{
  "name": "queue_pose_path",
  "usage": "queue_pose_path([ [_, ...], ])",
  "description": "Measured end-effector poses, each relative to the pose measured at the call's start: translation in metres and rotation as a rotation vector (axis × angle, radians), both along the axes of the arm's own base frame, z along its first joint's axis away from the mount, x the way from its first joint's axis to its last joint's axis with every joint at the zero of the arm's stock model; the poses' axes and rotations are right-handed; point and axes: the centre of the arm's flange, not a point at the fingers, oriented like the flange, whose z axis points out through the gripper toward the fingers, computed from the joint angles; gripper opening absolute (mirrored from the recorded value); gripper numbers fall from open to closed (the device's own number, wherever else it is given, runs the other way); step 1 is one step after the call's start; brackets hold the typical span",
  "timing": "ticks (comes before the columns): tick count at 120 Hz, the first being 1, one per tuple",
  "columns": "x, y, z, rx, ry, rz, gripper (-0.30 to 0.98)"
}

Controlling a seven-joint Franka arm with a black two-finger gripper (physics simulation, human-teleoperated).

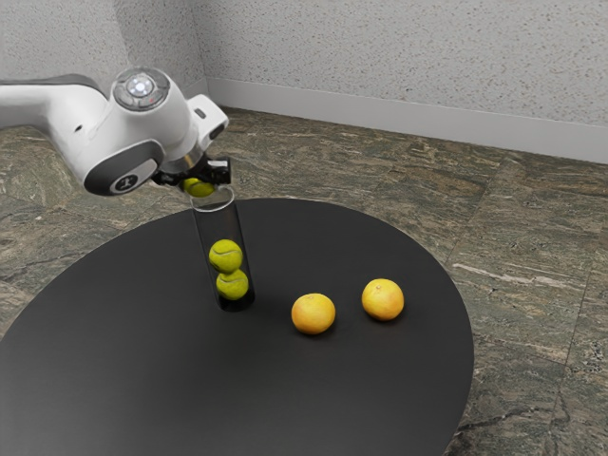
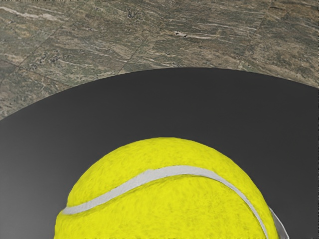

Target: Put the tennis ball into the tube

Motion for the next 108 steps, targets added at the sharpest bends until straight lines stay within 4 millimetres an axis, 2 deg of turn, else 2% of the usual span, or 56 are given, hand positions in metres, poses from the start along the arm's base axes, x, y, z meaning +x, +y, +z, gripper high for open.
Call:
queue_pose_path([
  [24, 0.002, -0.008, -0.003, 0.001, -0.001, -0.030, 0.55],
  [41, 0.000, -0.008, -0.004, 0.004, 0.011, -0.037, 0.62],
  [52, -0.003, -0.020, 0.002, -0.074, 0.065, -0.014, 0.64],
  [70, -0.007, -0.052, 0.071, -0.216, 0.176, -0.040, 0.66],
  [76, -0.008, -0.052, 0.094, -0.237, 0.209, -0.068, 0.67],
  [83, -0.006, -0.048, 0.132, -0.251, 0.228, -0.104, 0.67],
  [91, 0.009, -0.042, 0.175, -0.273, 0.237, -0.147, 0.68],
  [99, 0.012, -0.033, 0.195, -0.279, 0.272, -0.182, 0.68],
  [108, 0.006, -0.021, 0.203, -0.277, 0.324, -0.211, 0.68],
])
